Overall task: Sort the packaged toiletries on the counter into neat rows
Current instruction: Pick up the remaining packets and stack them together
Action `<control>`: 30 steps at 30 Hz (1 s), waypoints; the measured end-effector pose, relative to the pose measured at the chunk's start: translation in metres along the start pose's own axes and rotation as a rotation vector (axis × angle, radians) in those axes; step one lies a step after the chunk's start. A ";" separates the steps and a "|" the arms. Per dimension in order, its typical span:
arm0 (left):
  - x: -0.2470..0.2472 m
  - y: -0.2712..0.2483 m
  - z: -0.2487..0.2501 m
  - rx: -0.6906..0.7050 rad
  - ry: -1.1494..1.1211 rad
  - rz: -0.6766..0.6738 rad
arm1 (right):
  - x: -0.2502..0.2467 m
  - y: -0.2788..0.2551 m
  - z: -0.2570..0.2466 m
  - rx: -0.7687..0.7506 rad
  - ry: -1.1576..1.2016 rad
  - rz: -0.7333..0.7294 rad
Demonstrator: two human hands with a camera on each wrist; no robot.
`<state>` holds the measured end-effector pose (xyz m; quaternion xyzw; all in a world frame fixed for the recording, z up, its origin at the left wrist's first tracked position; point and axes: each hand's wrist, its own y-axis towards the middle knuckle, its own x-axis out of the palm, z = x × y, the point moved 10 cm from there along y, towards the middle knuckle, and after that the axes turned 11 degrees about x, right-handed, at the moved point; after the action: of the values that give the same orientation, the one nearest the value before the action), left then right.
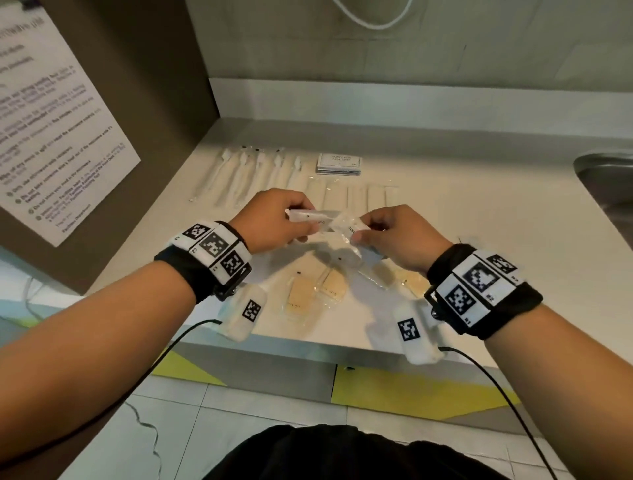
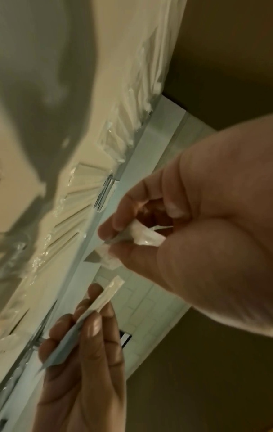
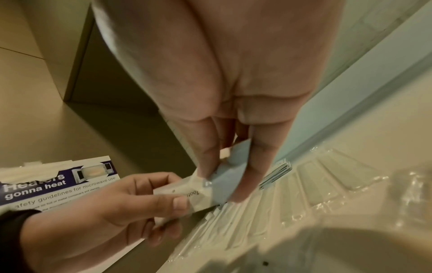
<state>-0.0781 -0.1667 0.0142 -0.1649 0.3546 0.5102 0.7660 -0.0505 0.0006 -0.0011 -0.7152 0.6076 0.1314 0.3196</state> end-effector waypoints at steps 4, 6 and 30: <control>-0.008 -0.005 -0.002 0.034 -0.032 0.052 | 0.008 -0.004 0.000 0.033 0.134 0.061; -0.007 -0.008 -0.005 0.047 -0.097 0.054 | 0.013 -0.007 0.001 0.050 0.169 0.073; 0.053 -0.014 0.023 -0.198 -0.848 0.109 | -0.019 -0.023 0.010 0.062 0.459 0.250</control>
<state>-0.0446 -0.1235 -0.0091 0.0053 -0.0337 0.6040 0.7963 -0.0307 0.0229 0.0093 -0.6355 0.7515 -0.0147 0.1765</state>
